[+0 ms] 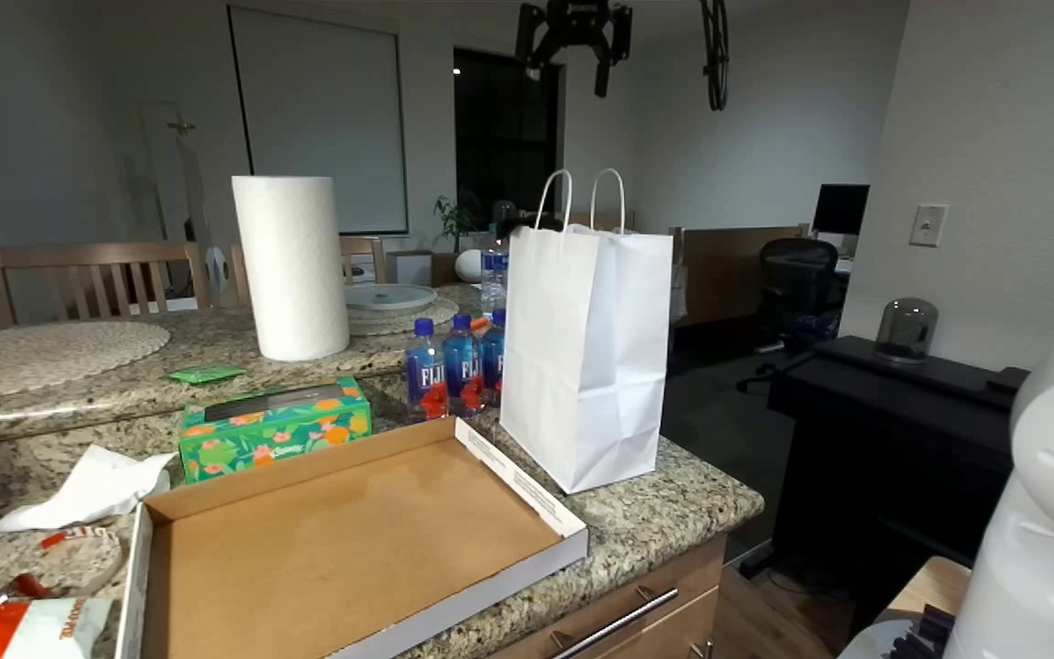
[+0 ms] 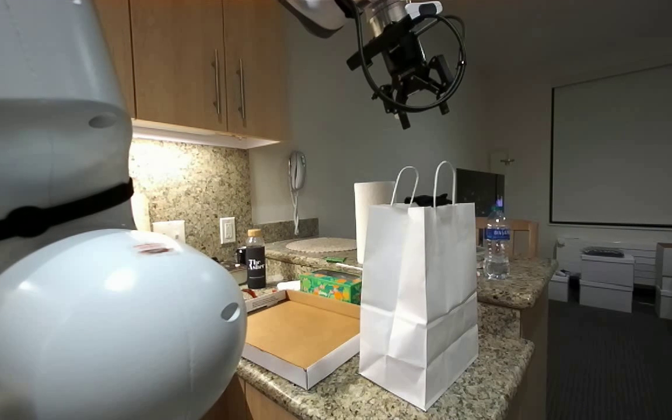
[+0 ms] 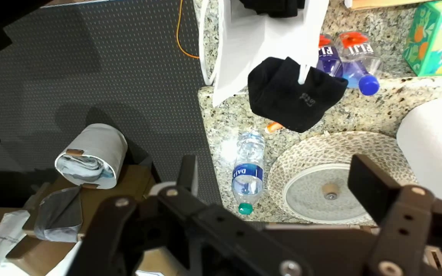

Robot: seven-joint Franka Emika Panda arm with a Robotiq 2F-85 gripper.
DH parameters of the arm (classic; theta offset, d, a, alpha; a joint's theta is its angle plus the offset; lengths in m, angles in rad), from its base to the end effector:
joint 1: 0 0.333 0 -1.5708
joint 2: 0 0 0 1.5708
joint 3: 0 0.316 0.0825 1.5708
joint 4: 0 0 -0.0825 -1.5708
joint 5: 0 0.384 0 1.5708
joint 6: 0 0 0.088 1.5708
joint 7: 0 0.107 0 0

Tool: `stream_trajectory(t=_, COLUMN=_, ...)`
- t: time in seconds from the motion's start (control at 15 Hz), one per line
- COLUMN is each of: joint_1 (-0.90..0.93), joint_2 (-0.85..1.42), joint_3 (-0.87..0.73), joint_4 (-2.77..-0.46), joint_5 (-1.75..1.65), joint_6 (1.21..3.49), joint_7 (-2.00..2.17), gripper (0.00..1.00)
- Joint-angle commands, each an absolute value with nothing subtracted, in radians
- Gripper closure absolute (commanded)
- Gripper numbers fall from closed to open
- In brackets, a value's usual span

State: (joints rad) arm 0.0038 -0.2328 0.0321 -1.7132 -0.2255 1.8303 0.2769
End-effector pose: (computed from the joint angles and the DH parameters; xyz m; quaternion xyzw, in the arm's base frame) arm 0.5018 0.0023 0.7081 0.9722 -0.1079 0.1887 0.0875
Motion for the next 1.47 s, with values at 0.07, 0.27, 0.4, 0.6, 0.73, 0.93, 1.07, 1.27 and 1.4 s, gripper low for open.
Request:
stream_trajectory(t=0.07, joint_1=0.007, joint_2=-0.234, joint_3=0.031, joint_4=-1.721, joint_5=-0.141, joint_6=1.884, joint_7=0.261, gripper=0.00)
stream_trajectory(t=0.27, joint_1=0.013, joint_2=-0.188, joint_3=0.035, joint_4=-1.710, joint_5=-0.042, joint_6=1.999, joint_7=0.289, gripper=0.00)
stream_trajectory(t=0.4, joint_1=0.013, joint_2=-0.155, joint_3=0.054, joint_4=-1.714, joint_5=-0.034, joint_6=2.112, joint_7=0.335, gripper=0.00)
stream_trajectory(t=0.6, joint_1=0.020, joint_2=-0.075, joint_3=0.086, joint_4=-1.703, joint_5=-0.100, joint_6=2.257, joint_7=0.418, gripper=0.00)
stream_trajectory(t=0.73, joint_1=0.028, joint_2=-0.006, joint_3=0.099, joint_4=-1.676, joint_5=-0.153, joint_6=2.291, joint_7=0.464, gripper=0.00)
stream_trajectory(t=0.93, joint_1=0.050, joint_2=0.088, joint_3=0.093, joint_4=-1.612, joint_5=-0.242, joint_6=2.248, joint_7=0.524, gripper=0.00)
stream_trajectory(t=1.07, joint_1=0.070, joint_2=0.138, joint_3=0.074, joint_4=-1.557, joint_5=-0.307, joint_6=2.164, joint_7=0.569, gripper=0.00)
stream_trajectory(t=1.27, joint_1=0.092, joint_2=0.196, joint_3=0.051, joint_4=-1.472, joint_5=-0.316, joint_6=1.989, joint_7=0.550, gripper=0.00)
stream_trajectory(t=1.4, joint_1=0.101, joint_2=0.235, joint_3=0.042, joint_4=-1.412, joint_5=-0.303, joint_6=1.864, joint_7=0.525, gripper=0.00)
